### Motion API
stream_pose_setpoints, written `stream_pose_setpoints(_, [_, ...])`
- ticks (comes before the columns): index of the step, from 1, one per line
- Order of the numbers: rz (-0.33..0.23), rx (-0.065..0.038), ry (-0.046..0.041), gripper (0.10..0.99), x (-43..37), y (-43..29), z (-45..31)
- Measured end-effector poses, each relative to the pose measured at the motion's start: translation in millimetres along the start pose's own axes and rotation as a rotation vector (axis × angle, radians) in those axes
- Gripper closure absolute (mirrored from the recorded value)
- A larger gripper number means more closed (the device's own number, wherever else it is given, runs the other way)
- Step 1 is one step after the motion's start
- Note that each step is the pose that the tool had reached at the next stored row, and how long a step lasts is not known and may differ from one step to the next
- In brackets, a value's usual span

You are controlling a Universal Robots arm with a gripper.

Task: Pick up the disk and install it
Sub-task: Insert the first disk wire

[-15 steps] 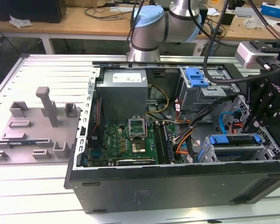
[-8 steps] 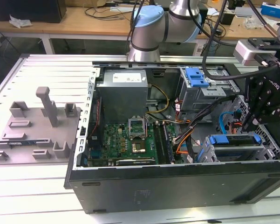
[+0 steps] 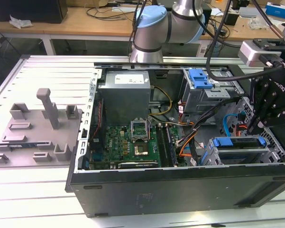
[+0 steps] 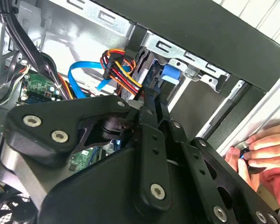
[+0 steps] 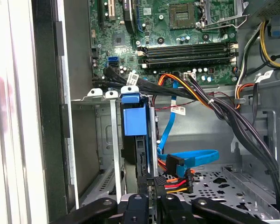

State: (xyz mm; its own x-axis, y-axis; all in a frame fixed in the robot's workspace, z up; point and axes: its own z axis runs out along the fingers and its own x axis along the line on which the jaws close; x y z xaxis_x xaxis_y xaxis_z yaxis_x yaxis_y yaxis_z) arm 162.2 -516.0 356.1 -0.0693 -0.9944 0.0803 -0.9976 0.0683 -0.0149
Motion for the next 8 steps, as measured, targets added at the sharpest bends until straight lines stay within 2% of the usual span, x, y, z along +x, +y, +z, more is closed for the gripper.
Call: stream_pose_setpoints(8, [0.0, 0.0, -0.0001, 0.922, 1.3, 0.7, 0.8])
